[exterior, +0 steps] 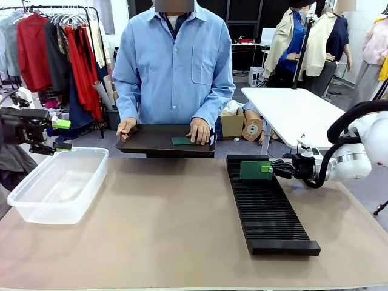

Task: Sort PCBs into racks and boxes based on the side picked up.
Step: If the short side of the Blank PCB is picked up, insert it into the PCB Rack ; if the long side is picked up, place it in the Organizing box.

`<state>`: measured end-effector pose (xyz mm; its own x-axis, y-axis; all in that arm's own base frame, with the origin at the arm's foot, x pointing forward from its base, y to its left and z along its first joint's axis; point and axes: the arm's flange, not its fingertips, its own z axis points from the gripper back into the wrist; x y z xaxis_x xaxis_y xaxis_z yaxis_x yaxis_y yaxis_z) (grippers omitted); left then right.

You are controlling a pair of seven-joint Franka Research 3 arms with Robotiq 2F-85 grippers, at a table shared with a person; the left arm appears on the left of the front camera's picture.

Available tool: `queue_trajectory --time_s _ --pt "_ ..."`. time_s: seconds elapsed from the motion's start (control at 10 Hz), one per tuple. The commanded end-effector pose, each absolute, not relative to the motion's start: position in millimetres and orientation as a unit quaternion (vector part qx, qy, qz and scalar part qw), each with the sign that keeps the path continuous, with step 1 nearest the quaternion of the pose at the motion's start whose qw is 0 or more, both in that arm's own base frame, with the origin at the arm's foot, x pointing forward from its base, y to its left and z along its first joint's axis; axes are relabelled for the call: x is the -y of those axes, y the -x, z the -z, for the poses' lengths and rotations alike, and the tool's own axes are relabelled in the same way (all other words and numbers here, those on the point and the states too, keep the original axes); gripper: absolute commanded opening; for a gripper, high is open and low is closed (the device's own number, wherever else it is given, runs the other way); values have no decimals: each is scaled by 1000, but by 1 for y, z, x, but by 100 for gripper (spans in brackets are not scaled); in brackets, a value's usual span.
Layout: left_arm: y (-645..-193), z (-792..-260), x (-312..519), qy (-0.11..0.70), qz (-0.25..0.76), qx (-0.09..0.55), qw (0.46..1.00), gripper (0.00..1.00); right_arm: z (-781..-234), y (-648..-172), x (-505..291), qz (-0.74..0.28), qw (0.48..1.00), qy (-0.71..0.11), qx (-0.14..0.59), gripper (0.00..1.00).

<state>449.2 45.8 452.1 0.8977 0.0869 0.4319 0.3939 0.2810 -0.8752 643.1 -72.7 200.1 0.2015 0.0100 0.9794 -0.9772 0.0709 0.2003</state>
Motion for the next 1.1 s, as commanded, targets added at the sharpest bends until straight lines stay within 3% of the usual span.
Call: queue_trajectory --time_s 0.0,0.5,0.6,1.0 --pt "-449 -453 -46 592 98 204 774 100 -200 -643 73 -434 570 -525 460 0" --pt "-449 -453 -46 592 98 204 774 100 -200 -643 73 -433 569 -526 460 0" --pt "-449 -453 -46 592 98 204 774 100 -202 -644 73 -434 573 -519 462 7" --pt "-449 -453 -46 592 98 204 774 100 -211 -644 73 -424 572 -518 475 82"
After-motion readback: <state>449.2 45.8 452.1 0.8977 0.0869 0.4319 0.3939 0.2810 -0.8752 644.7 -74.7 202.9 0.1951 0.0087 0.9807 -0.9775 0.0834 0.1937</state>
